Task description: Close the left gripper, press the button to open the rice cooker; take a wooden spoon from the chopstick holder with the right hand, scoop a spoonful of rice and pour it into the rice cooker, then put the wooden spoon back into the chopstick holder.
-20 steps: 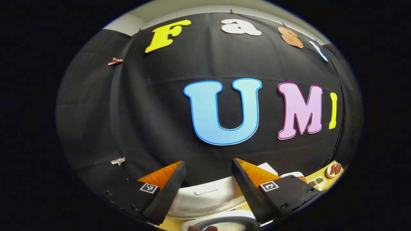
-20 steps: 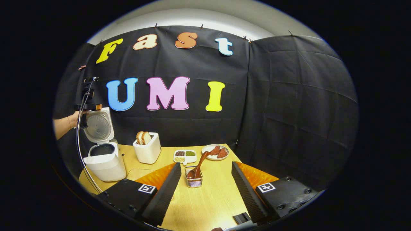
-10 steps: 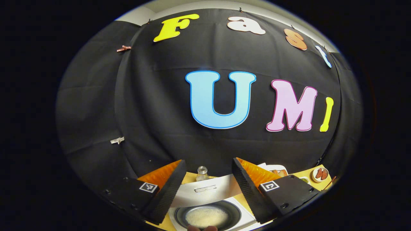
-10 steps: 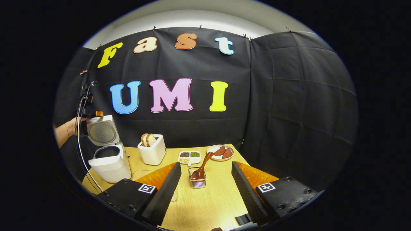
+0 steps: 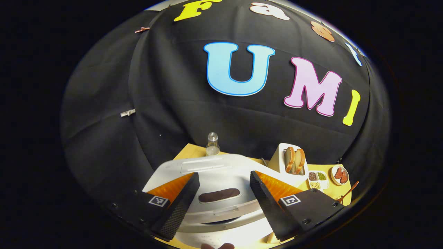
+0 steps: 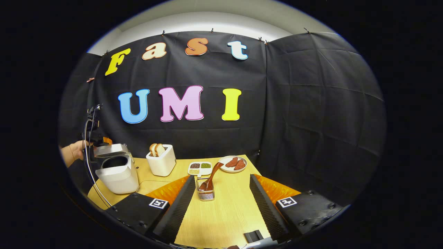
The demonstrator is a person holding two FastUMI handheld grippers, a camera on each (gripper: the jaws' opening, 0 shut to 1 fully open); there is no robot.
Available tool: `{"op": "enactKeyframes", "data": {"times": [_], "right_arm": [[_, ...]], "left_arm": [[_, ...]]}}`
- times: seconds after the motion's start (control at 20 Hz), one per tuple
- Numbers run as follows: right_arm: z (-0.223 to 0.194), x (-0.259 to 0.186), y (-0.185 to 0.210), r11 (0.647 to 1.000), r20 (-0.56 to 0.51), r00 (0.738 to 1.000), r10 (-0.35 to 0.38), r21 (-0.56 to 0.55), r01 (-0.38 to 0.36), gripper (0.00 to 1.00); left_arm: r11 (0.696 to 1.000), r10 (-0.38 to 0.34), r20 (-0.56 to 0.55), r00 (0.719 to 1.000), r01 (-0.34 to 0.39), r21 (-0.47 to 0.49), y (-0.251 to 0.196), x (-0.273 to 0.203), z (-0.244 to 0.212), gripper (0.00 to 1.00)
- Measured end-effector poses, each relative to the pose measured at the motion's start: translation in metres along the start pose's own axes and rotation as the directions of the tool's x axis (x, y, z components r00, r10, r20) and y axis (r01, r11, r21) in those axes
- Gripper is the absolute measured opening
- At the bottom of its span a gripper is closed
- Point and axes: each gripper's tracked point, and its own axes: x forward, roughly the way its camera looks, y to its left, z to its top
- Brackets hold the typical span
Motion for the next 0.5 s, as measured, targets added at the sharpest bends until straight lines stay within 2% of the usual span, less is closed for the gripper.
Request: {"op": "enactKeyframes", "data": {"times": [0.15,0.5], "right_arm": [[-0.006,-0.004,-0.006,1.000,-0.013,1.000,0.001,-0.001,-0.001,0.98],[-0.006,-0.005,0.000,0.999,-0.021,0.999,0.033,-0.020,-0.033,0.99]], "left_arm": [[0.998,0.033,-0.021,0.999,-0.032,0.049,-0.005,-0.003,-0.028,1.00],[0.997,0.056,-0.032,0.998,-0.054,0.057,-0.008,-0.014,-0.060,1.00]]}}
